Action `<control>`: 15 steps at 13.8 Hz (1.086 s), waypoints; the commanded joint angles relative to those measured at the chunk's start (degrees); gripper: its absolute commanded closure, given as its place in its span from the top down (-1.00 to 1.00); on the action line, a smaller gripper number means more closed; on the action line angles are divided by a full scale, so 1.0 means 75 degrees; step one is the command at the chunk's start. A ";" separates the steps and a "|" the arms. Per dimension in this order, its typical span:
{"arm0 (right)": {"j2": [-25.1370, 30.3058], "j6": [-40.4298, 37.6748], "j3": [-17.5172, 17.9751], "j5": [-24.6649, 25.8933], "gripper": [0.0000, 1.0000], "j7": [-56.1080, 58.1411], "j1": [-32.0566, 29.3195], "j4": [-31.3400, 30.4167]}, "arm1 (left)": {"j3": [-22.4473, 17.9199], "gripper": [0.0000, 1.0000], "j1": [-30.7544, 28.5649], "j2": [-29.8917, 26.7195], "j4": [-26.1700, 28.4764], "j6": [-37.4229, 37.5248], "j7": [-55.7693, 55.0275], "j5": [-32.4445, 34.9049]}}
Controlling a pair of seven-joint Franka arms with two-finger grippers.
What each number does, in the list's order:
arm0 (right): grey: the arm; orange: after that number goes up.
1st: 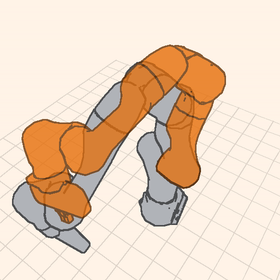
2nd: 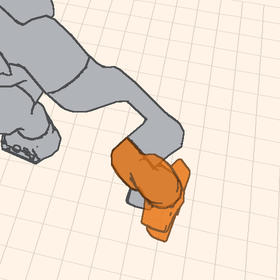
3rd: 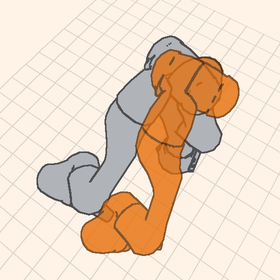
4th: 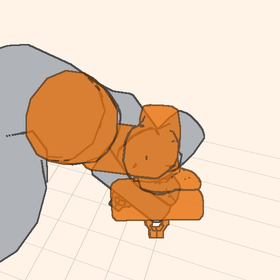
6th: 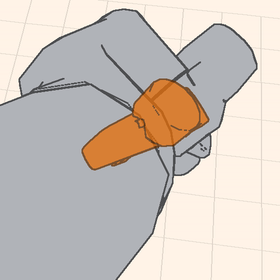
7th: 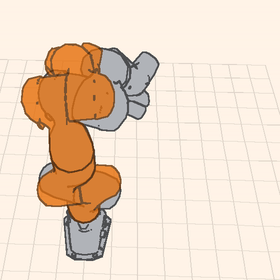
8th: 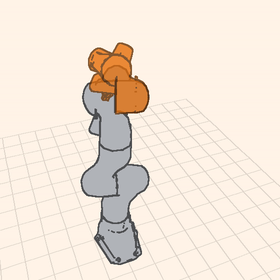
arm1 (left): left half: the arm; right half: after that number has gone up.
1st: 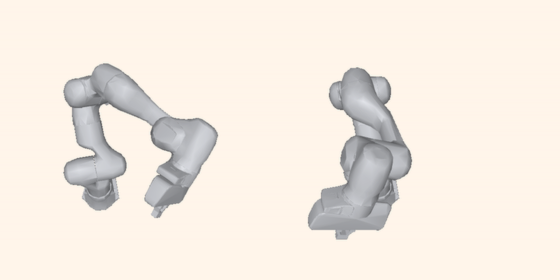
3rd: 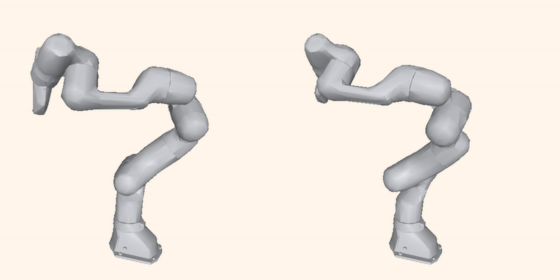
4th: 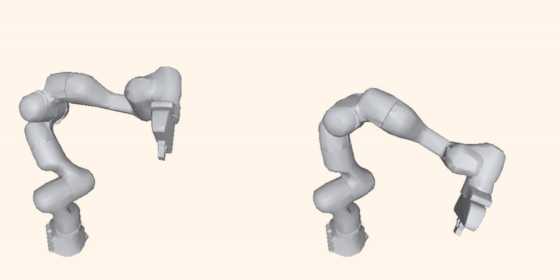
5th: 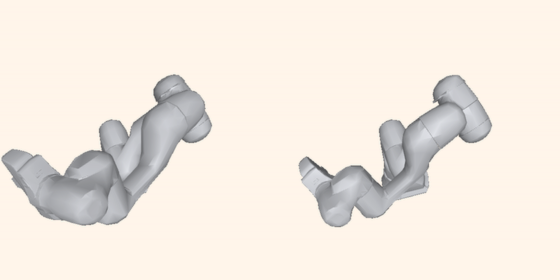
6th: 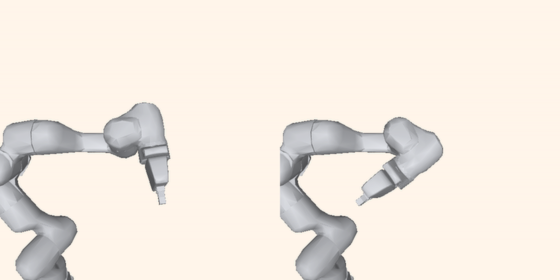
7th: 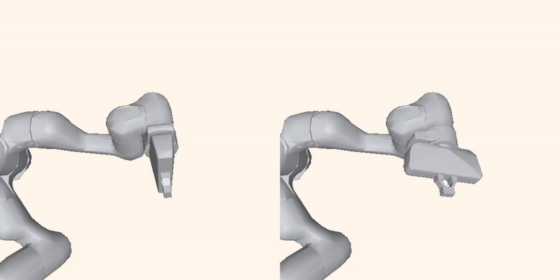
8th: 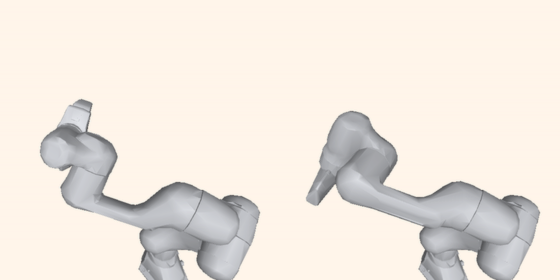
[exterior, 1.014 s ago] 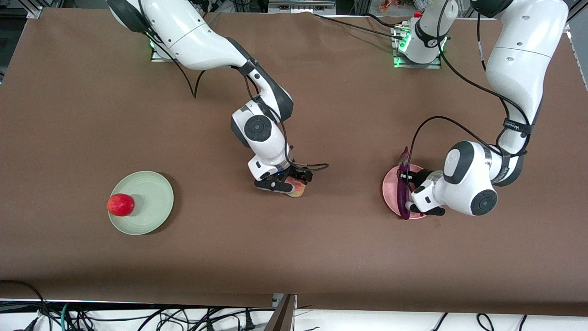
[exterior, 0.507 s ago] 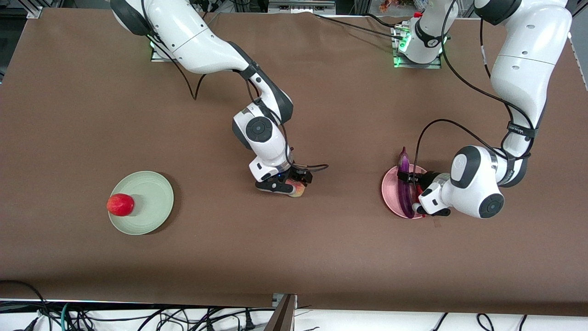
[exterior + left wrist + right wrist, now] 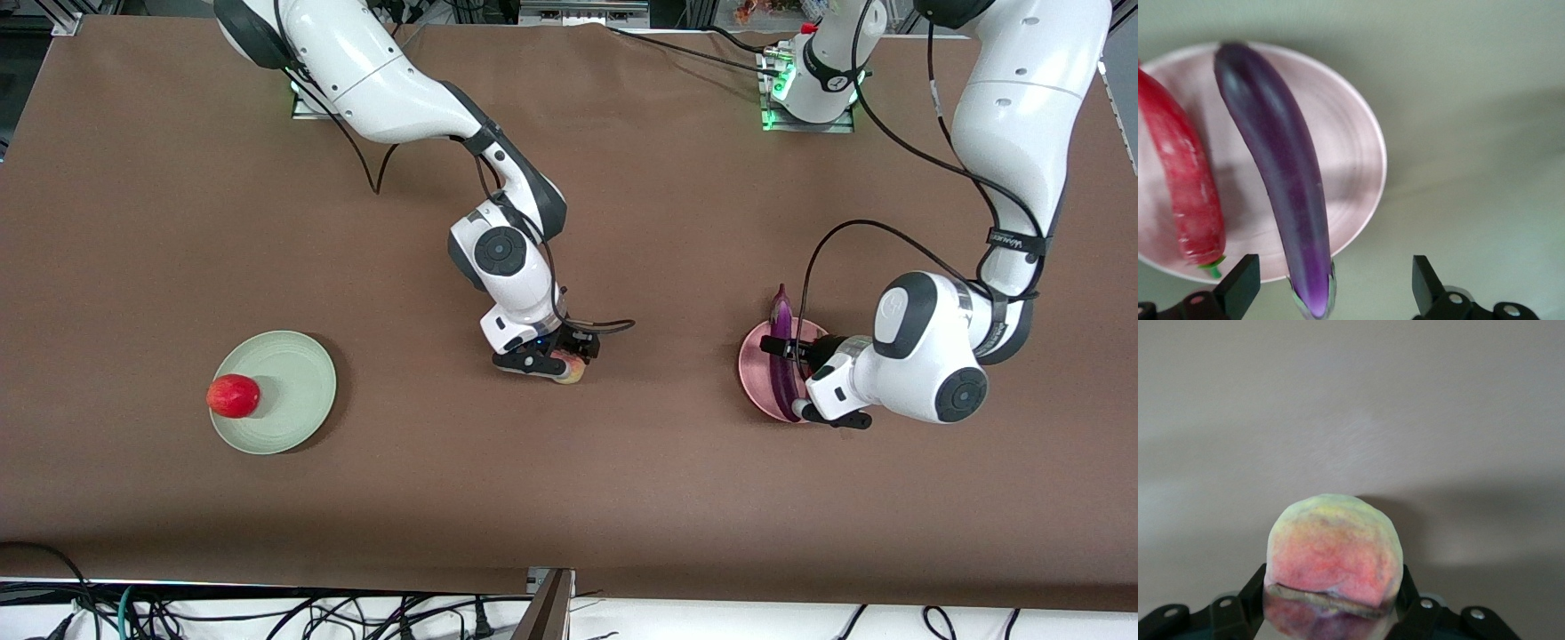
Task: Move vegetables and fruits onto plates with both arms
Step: 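Release the eggplant with the left gripper while the right gripper lifts the peach, then lower the peach with the right gripper while the left gripper retracts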
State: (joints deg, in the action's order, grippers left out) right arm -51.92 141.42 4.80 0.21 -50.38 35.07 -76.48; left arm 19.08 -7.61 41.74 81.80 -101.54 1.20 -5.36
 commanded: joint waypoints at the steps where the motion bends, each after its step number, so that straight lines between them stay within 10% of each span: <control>1: 0.0558 -0.1600 -0.0042 0.0055 -0.54 0.0166 -0.0490 0.0469 | -0.0071 1.00 -0.0063 -0.0792 -0.0055 0.0308 -0.0007 0.0106; 7: 0.1144 -0.4519 -0.0041 0.0031 -0.53 0.3465 -0.2294 0.0753 | -0.0036 1.00 -0.0087 -0.3044 -0.0066 0.1912 0.0051 0.1215; 15: 0.1087 -0.5028 -0.0030 -0.0039 -0.53 0.7327 -0.4723 0.0402 | -0.0024 1.00 0.0006 -0.3866 -0.0627 0.3022 0.0016 0.2097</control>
State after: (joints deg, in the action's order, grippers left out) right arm -43.81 103.72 3.28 0.14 3.22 0.16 -71.98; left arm 18.89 -7.90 13.59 78.98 -83.21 1.20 8.68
